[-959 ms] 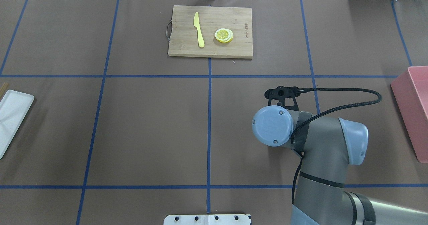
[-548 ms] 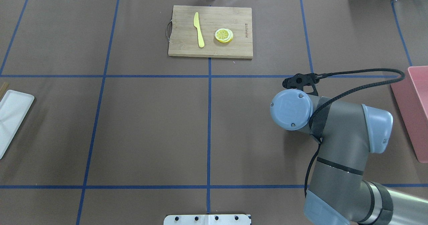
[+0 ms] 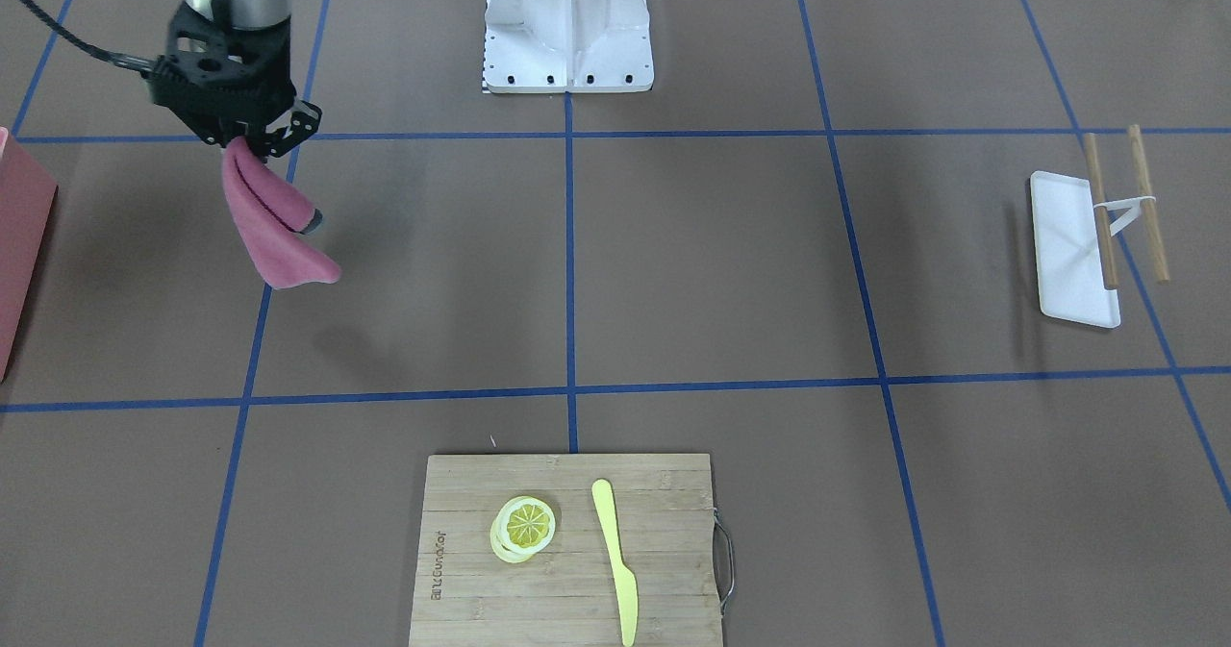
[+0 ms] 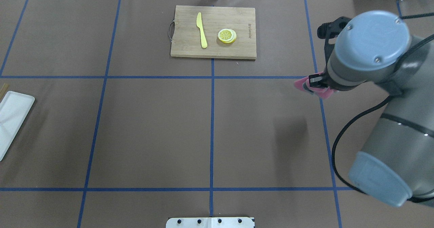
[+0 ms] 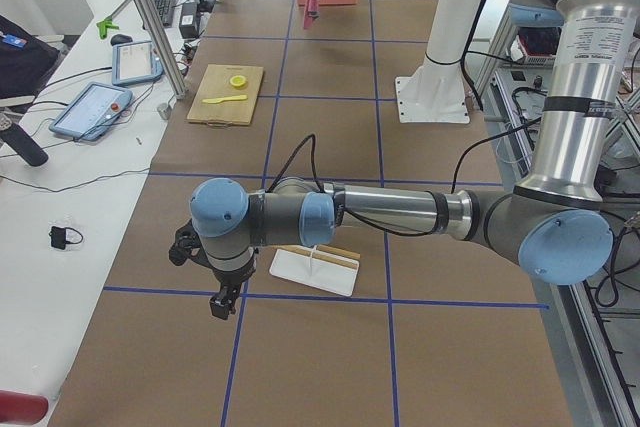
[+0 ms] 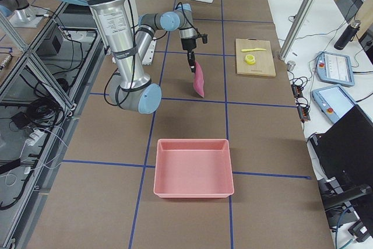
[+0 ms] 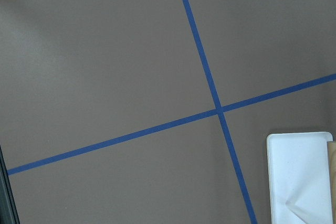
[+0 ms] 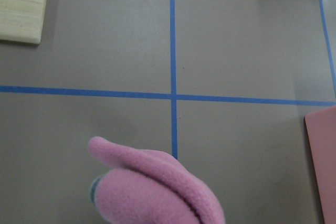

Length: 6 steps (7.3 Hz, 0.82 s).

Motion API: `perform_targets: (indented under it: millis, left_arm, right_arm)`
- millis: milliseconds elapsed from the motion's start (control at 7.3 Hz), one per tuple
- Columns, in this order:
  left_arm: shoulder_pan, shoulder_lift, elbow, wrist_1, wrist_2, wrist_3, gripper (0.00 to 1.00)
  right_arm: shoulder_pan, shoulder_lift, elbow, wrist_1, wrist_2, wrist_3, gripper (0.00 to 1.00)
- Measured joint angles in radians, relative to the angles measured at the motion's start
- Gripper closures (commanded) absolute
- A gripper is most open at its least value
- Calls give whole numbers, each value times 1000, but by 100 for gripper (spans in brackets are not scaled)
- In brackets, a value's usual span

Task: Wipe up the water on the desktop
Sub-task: 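Carry the towel to the pink bin and release it inside with the right gripper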

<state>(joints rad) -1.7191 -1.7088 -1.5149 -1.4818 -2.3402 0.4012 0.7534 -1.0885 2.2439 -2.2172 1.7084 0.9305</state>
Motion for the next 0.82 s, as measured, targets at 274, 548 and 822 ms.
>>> perform_targets:
  millis: [274,548,822]
  left_arm:
    - [1,1,-1,0,0,1,1]
    - [1,3,-2,-1,-1,1,1]
    - [1,3,-2,0,-1,1,1]
  right_arm:
    - [215,-27,18,-3,160,-265,100]
    - [401,-116,17,0,273,-553,100]
    - [561,-232,2,3,350,-822,100]
